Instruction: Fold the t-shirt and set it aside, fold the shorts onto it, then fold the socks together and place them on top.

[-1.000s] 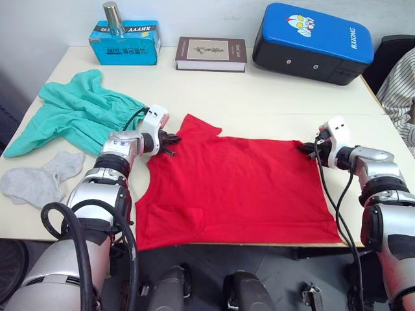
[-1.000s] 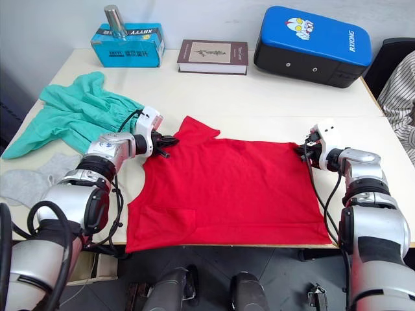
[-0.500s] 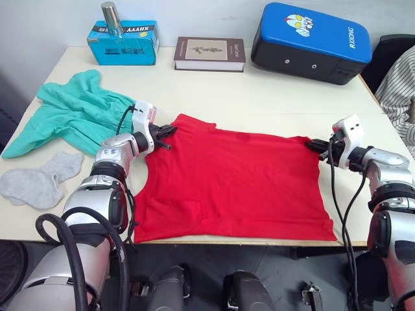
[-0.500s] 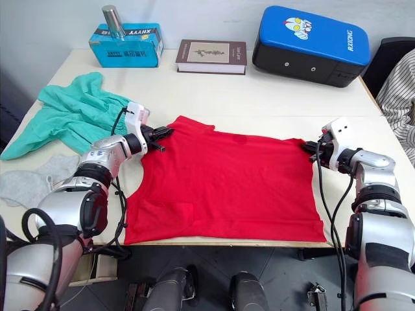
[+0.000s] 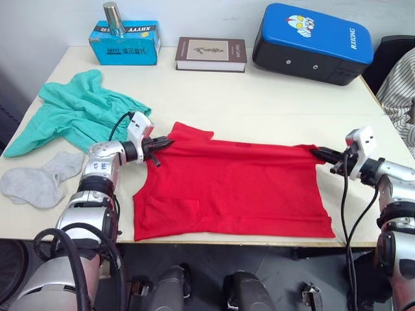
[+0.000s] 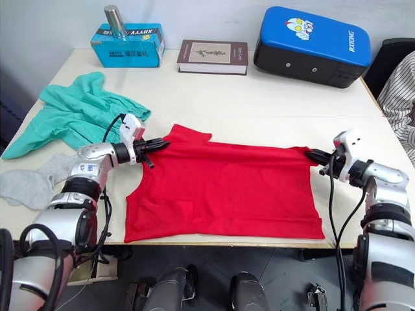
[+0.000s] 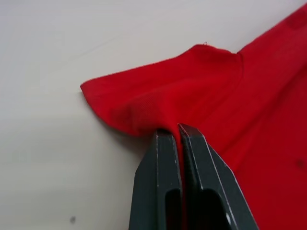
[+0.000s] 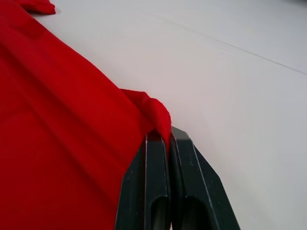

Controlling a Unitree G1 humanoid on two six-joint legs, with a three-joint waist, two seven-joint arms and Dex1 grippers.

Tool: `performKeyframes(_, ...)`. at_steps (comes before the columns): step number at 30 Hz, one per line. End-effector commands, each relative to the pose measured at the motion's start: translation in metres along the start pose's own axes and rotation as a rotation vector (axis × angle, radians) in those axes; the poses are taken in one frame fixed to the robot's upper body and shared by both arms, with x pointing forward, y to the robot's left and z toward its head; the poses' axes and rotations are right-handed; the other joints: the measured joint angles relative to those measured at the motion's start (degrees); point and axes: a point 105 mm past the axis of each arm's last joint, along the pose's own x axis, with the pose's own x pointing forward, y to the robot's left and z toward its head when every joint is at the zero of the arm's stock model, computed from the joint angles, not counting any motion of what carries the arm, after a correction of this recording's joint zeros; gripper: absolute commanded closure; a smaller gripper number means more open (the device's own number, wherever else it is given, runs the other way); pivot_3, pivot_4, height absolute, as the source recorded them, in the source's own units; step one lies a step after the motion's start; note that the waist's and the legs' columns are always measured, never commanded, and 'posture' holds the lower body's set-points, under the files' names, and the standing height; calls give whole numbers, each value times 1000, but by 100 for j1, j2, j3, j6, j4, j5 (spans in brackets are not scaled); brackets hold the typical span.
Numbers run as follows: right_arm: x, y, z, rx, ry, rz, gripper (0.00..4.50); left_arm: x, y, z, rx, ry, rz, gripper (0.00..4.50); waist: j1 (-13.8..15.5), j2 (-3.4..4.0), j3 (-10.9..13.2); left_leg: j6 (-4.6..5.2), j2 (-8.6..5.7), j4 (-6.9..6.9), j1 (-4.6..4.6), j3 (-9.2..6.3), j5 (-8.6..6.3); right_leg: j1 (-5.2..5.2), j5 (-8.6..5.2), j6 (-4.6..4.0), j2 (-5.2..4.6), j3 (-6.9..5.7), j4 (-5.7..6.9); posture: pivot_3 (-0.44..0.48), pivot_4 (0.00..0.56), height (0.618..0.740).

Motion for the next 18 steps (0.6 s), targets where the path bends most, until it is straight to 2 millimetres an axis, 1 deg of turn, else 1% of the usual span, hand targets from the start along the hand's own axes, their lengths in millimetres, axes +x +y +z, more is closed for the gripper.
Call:
performKeyframes(1, -11, -1, 1, -58, 16, -16, 4464, -9, -1, 3, 80, -3, 3, 4500, 5, 0, 0, 0, 0, 1, 0, 0, 0, 0, 0, 0, -1, 0, 0, 0, 150, 740)
performKeyframes(6, -12, 6, -23, -71, 106, -27, 4464, -12, -8, -3, 31, 6, -19, 4500, 9, 0, 0, 1, 1, 10, 0, -5, 0, 4, 0, 0, -1, -1, 1, 0, 150, 740)
performKeyframes(7, -12, 9, -26, -48, 116, -4, 4500, -13, -9, -3, 8, 9, -28, 3989, 8, 0, -1, 1, 1, 11, 1, -7, 0, 7, 0, 0, -1, -1, 1, 0, 150, 740)
performKeyframes(8, -13, 10, -26, -65, 112, -1, 4290, -14, -10, -3, -9, 13, -42, 3774, 8, 0, -1, 1, 0, 11, 2, -7, 0, 8, 0, 0, -1, -1, 1, 0, 150, 740)
performKeyframes(10, -16, 11, -25, -76, 111, 11, 3902, -17, -11, 1, -37, 18, -63, 3205, 10, -1, -1, 1, 2, 11, 2, -10, 0, 9, 0, 0, 0, -3, 1, 0, 150, 740)
performKeyframes(13, -25, 9, -18, -113, 127, 38, 2902, -24, -7, 9, -126, 46, -89, 2248, 12, -1, -1, 1, 1, 11, 2, -9, 0, 10, 0, 0, 0, -2, 1, 0, 150, 740)
performKeyframes(15, -31, 7, -14, -146, 142, 45, 2203, -29, -5, 11, -155, 66, -97, 1590, 13, -1, -1, 1, 0, 11, 2, -9, 0, 10, 0, 0, 0, -2, 0, 0, 150, 740)
performKeyframes(16, -35, 5, -11, -169, 152, 47, 1898, -31, -2, 14, -167, 76, -97, 1317, 13, -1, -1, 1, 0, 11, 2, -9, 0, 10, 0, 0, 0, -1, 0, 0, 150, 740)
performKeyframes(18, -43, 0, -1, -201, 164, 49, 1139, -32, 9, 22, -199, 89, -56, 628, 27, -2, 0, 1, 0, 12, 2, -9, 0, 9, 0, 0, 0, -1, 0, 0, 150, 740)
